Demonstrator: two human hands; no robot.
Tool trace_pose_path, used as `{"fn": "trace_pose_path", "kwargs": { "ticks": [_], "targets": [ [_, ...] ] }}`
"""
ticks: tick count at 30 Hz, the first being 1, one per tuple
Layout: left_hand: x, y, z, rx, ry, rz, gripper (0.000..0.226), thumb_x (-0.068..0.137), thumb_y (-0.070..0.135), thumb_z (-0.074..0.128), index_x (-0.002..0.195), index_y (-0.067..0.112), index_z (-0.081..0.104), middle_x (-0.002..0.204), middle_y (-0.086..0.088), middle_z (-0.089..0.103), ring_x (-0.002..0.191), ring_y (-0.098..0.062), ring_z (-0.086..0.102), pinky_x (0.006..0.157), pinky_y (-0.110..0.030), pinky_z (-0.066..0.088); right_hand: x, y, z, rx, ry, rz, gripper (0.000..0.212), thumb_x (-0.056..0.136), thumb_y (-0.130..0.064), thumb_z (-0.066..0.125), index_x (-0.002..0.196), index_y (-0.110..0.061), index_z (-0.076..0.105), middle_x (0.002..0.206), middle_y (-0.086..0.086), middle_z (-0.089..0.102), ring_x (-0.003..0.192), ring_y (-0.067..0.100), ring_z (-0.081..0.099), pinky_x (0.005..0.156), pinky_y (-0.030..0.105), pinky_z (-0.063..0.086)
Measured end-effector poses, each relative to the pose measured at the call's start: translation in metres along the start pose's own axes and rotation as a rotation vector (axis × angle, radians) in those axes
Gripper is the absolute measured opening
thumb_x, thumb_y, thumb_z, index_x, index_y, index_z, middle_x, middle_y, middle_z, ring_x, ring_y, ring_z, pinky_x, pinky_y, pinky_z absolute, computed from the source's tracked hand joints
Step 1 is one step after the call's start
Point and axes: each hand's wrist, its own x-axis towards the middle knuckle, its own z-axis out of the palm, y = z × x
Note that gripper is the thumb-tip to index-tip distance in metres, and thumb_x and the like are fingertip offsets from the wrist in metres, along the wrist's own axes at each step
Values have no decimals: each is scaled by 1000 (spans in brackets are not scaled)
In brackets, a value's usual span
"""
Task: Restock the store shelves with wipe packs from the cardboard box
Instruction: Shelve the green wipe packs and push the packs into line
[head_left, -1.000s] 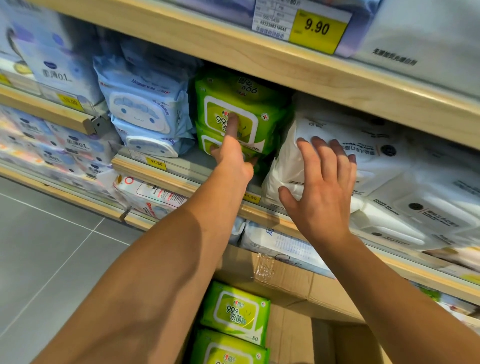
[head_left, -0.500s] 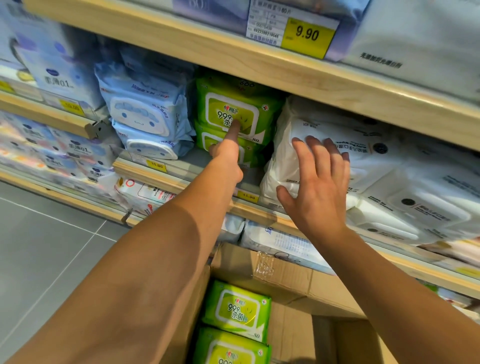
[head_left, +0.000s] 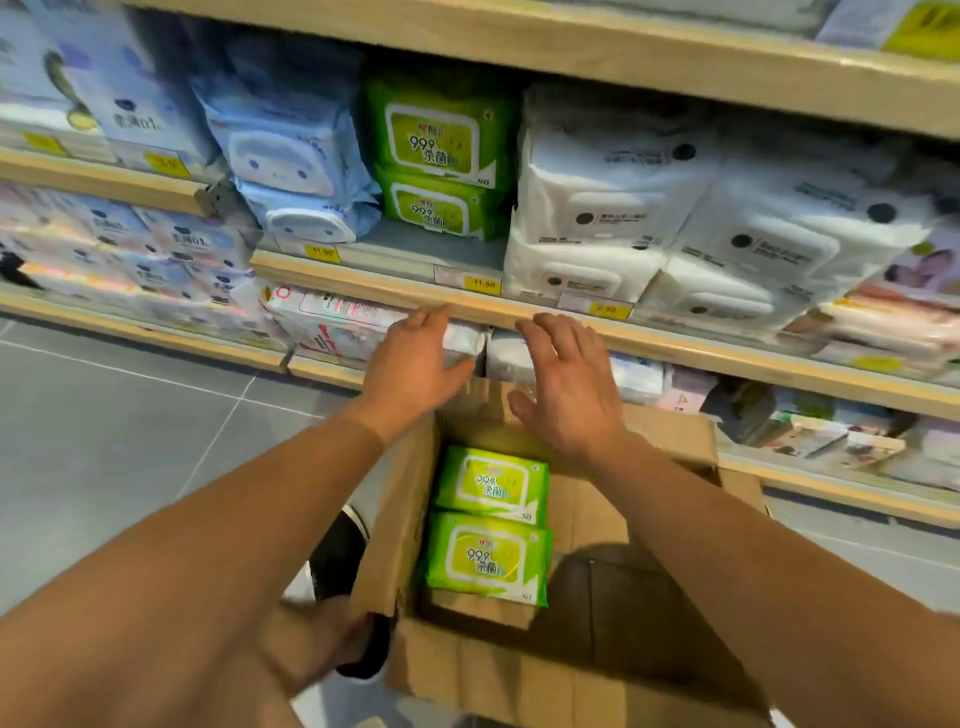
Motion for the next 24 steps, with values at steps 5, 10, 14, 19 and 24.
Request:
{"fn": "trace_pose_path", "kwargs": {
  "ticks": [5, 10, 14, 19, 24],
  "targets": [
    [-59, -8, 49, 201, -211, 112, 76, 82, 44, 62, 146, 16, 33, 149, -11, 37, 133, -33, 37, 108, -42, 35, -69, 7, 42, -37, -338, 12, 79, 80, -42, 65, 147, -17, 34, 149, 7, 35, 139, 32, 26, 117, 46, 19],
    [-104, -19, 107, 335, -372, 136, 79, 82, 50, 58, 148, 20, 27, 152, -6, 33, 139, -28, 28, 111, -41, 30, -119, 18, 76, -14, -533, 36, 80, 85, -45, 63, 150, -20, 24, 153, 5, 27, 143, 31, 18, 118, 44, 11],
    [-129, -27, 143, 394, -516, 141, 79, 85, 52, 55, 150, 23, 20, 155, -3, 26, 141, -27, 24, 112, -42, 29, -149, 31, 99, 5, -658, 58, 80, 87, -44, 61, 151, -21, 20, 155, 5, 23, 144, 30, 15, 119, 42, 10],
    [-134, -38, 178, 391, -632, 117, 83, 83, 54, 58, 150, 23, 19, 156, -4, 23, 142, -27, 20, 114, -45, 26, -170, 46, 126, -1, -766, 63, 81, 85, -43, 61, 151, -20, 21, 153, 5, 25, 142, 30, 18, 119, 40, 12],
    [-122, -47, 211, 333, -725, 22, 89, 77, 48, 69, 147, 22, 21, 150, -4, 25, 139, -29, 21, 111, -51, 28, -178, 52, 149, 63, -835, 97, 78, 84, -37, 62, 149, -20, 23, 153, 4, 26, 141, 29, 20, 117, 38, 14]
  ]
}}
